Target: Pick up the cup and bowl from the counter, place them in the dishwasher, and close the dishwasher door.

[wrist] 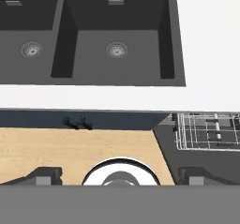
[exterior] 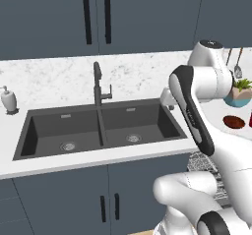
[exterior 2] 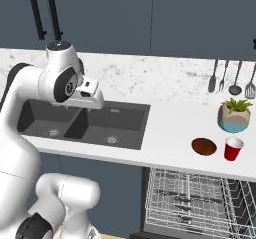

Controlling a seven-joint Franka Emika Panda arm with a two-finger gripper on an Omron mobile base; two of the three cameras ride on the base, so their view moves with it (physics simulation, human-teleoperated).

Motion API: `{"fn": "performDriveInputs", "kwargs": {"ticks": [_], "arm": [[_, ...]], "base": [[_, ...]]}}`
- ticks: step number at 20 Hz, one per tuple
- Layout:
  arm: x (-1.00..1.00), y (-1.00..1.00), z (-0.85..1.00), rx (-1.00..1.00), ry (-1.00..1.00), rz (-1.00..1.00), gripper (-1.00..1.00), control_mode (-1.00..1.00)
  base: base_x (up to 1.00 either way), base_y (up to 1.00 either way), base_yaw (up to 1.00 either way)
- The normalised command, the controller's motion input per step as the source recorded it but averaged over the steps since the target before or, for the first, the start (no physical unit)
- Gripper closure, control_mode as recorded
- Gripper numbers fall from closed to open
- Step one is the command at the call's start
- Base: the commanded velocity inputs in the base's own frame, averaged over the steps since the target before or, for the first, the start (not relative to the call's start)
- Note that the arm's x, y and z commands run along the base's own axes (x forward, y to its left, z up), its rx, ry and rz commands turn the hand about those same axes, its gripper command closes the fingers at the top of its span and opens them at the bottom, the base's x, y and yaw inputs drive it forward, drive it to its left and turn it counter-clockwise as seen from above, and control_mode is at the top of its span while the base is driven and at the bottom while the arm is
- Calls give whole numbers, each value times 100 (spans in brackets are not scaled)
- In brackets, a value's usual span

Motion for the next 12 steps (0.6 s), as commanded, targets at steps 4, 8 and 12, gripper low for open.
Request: {"fn": "performDriveInputs", "kwargs": {"ticks": [4,8,12], "arm": [[-1,0,0,0,0,0,-100,-100],[-3,0,0,0,0,0,-100,100],[0,0,0,0,0,0,-100,100]], "base": [[0,0,0],[-20,0,0],[-58,0,-6]]}}
